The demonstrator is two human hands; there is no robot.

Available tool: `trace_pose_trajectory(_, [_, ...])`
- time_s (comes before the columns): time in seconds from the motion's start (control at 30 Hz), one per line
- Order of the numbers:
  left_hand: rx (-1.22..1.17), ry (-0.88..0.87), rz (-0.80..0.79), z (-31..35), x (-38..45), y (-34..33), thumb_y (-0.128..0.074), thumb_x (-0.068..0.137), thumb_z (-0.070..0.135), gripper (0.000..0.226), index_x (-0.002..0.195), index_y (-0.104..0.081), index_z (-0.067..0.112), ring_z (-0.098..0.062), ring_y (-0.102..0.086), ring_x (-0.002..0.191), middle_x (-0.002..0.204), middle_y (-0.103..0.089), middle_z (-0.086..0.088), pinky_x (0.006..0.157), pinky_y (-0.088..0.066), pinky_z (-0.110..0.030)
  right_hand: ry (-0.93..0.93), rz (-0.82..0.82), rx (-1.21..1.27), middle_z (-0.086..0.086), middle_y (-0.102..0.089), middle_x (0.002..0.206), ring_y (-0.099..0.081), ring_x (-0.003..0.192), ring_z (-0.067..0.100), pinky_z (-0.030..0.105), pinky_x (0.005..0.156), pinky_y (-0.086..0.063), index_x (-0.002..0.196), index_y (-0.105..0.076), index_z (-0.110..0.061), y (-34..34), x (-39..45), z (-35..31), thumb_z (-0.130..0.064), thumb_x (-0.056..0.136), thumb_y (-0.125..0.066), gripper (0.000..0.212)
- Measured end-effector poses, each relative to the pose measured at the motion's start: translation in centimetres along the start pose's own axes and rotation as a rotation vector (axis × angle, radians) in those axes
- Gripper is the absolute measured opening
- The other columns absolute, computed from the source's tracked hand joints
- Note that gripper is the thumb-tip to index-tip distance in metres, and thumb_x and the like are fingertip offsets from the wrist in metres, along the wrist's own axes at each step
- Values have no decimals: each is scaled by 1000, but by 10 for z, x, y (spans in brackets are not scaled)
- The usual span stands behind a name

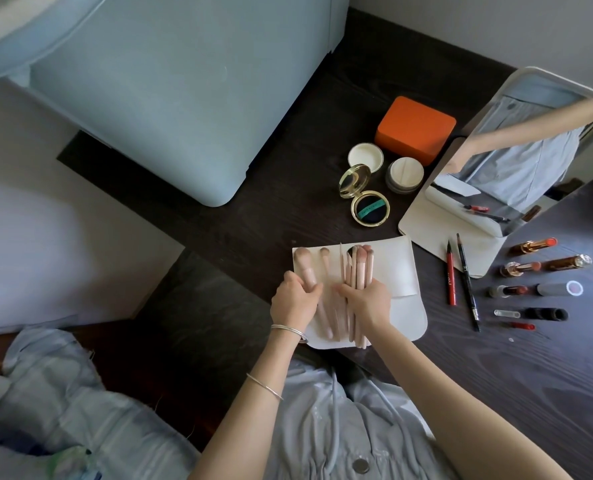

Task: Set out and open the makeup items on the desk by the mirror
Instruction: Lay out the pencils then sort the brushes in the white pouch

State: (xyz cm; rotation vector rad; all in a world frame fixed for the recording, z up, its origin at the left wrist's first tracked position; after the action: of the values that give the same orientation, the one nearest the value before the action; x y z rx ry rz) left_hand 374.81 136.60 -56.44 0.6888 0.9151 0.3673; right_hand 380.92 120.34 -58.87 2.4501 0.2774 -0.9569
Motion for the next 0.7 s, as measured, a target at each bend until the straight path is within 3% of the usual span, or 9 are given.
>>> trace_pose_trajectory(0.1, [64,-59,60,7,-5,10,-61,86,37,31,95,-46,13,-25,-61,89,99,-59,-4,64,-43,-32,-8,-3,2,4,-60,63,-59,61,22,31,60,-48,80,-64,-4,9,2,3,-28,71,-79,30])
trace_pose_trajectory(0.2, [208,-331,120,31,-16,11,-59,88,25,18,97,-51,12,-24,-59,89,101,-55,-5,66,-45,-31,-22,33,-19,7,-63,67,-61,65,23,31,60,-48,79,-64,-5,18,4,7,-30,71,-79,30])
trace_pose_trajectory(0.3, [251,-531,61,47,-25,-5,-57,89,17,17,105,-61,17,-22,-56,94,103,-53,-4,68,-46,-29,-35,35,-66,7,-63,68,-60,64,23,30,56,-45,73,-60,-9,20,6,8,-35,72,-78,32])
trace_pose_trajectory(0.43, [285,-543,-16,47,-26,-22,-55,90,16,30,119,-62,21,-21,-53,104,110,-51,-4,75,-50,-33,-29,8,-118,3,-60,62,-57,58,19,26,48,-41,73,-59,-10,16,4,6,-39,73,-77,34])
trace_pose_trajectory(0.7, [293,-558,35,48,-25,-20,-56,88,13,31,118,-65,16,-26,-55,101,107,-54,-9,82,-48,-36,17,-15,-177,-1,-57,60,-54,55,16,24,46,-37,69,-58,-14,16,3,3,-36,76,-75,29])
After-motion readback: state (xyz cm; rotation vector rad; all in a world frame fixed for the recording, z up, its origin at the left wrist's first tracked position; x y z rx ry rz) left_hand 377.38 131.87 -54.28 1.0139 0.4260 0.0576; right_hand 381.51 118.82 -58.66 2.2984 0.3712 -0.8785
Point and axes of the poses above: each hand's wrist, its own x-axis towards the middle knuckle, its own y-axis out of the back of the hand, z = x × y, the point moved 8 cm from there along x, towards the middle knuckle
